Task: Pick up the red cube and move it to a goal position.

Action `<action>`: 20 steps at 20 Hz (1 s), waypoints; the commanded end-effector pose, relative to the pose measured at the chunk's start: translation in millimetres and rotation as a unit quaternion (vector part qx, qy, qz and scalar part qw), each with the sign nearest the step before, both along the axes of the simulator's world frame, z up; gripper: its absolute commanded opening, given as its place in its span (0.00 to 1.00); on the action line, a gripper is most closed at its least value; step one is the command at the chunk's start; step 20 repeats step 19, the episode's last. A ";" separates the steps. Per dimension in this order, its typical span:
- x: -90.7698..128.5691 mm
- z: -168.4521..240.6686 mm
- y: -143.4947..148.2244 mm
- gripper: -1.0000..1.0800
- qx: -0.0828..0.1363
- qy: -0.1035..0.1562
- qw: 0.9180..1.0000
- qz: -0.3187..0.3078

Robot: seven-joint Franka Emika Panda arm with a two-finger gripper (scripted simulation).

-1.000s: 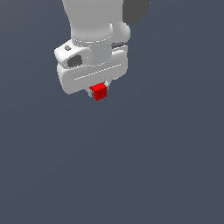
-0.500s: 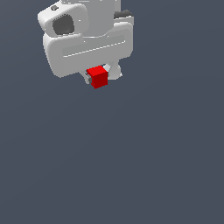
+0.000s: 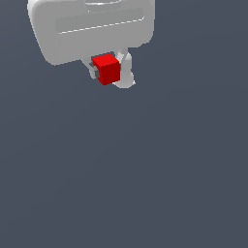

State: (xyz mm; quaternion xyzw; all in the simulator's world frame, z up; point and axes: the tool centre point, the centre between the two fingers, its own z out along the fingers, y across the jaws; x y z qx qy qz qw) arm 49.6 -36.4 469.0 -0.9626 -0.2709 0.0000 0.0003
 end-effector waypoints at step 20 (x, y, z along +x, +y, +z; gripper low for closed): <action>12.7 33.1 2.1 0.00 0.000 0.000 1.000 0.000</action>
